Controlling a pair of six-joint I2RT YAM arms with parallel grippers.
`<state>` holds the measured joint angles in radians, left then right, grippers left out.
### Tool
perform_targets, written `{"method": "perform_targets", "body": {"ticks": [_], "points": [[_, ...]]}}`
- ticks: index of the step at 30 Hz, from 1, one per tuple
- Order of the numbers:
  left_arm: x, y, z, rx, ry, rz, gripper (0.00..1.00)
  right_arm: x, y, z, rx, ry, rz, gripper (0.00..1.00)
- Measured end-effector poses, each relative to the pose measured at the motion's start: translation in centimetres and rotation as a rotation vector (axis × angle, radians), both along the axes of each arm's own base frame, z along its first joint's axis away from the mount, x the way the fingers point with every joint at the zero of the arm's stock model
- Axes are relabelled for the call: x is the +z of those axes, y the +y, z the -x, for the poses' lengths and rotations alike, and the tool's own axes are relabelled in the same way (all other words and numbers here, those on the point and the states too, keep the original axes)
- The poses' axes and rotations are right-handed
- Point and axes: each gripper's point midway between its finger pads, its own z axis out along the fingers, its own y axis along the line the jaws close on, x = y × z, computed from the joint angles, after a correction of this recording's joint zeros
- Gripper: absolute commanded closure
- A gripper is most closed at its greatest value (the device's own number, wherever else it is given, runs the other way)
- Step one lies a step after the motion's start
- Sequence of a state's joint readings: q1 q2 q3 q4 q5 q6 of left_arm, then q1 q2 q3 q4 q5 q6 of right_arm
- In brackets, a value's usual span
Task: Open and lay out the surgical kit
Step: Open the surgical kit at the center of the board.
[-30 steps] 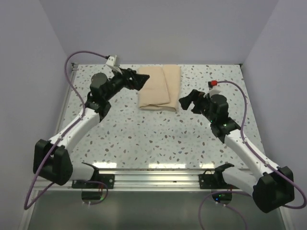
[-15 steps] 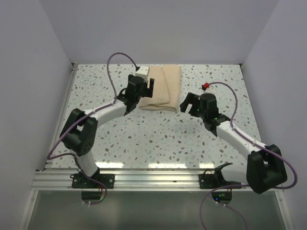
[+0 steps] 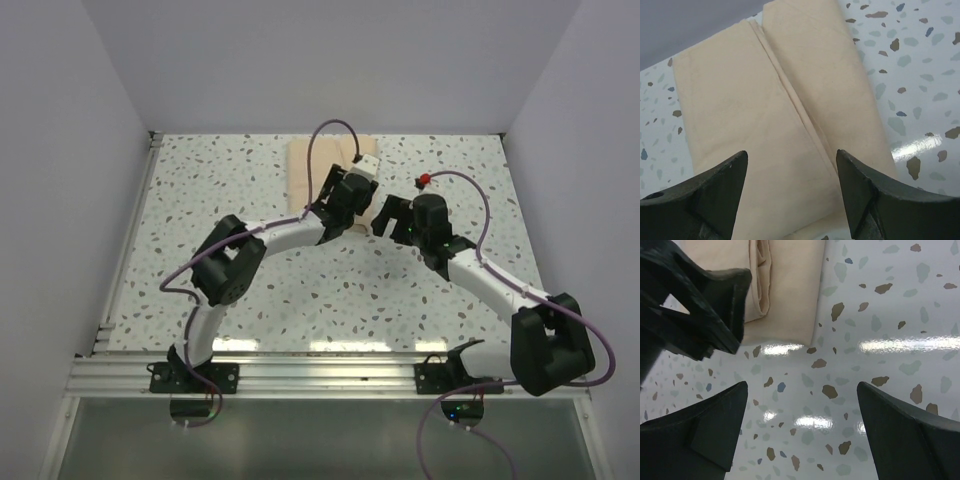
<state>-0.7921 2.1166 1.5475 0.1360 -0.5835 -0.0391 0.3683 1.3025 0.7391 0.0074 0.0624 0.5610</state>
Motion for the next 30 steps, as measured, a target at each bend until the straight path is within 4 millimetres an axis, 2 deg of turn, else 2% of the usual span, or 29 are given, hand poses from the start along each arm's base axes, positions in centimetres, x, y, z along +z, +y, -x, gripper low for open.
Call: {"method": "perform_targets", "body": {"ticks": [3, 6, 11, 14, 21, 25, 26, 28, 29, 30], "points": [[-2.0, -1.0, 0.9, -0.013, 0.022, -0.042, 0.24, 0.1, 0.1, -0.1, 0.002, -0.002, -0.002, 0.05], [-3.7, -0.9, 1.0, -0.003, 0.04, -0.073, 0.24, 0.2, 0.1, -0.1, 0.005, -0.003, -0.005, 0.05], [-5.6, -0.8, 0.0, 0.027, 0.054, -0.105, 0.24, 0.4, 0.3, -0.1, 0.012, -0.005, -0.011, 0.05], [-6.4, -0.9, -0.6, 0.042, 0.057, -0.116, 0.27, 0.5, 0.5, -0.1, 0.02, -0.004, -0.016, 0.05], [-6.8, -1.1, -0.9, 0.05, 0.062, -0.116, 0.5, -0.4, 0.6, -0.1, 0.023, 0.018, -0.01, 0.05], [-6.9, -0.9, -0.7, 0.049, 0.082, -0.136, 0.57, -0.9, 0.6, -0.1, 0.023, 0.036, -0.003, 0.05], [-6.9, -0.9, -0.7, 0.049, 0.087, -0.142, 0.69, -0.9, 0.6, -0.1, 0.023, 0.037, -0.003, 0.05], [-6.8, -1.0, -0.9, 0.055, 0.096, -0.148, 0.86, -1.0, 0.6, -0.2, 0.023, 0.041, -0.001, 0.05], [-6.7, -1.1, -1.0, 0.06, 0.098, -0.15, 1.0, -1.0, 0.6, -0.2, 0.023, 0.042, -0.001, 0.05], [-6.8, -1.0, -1.1, 0.068, 0.1, -0.153, 1.0, -1.1, 0.6, -0.2, 0.022, 0.044, 0.0, 0.05]]}}
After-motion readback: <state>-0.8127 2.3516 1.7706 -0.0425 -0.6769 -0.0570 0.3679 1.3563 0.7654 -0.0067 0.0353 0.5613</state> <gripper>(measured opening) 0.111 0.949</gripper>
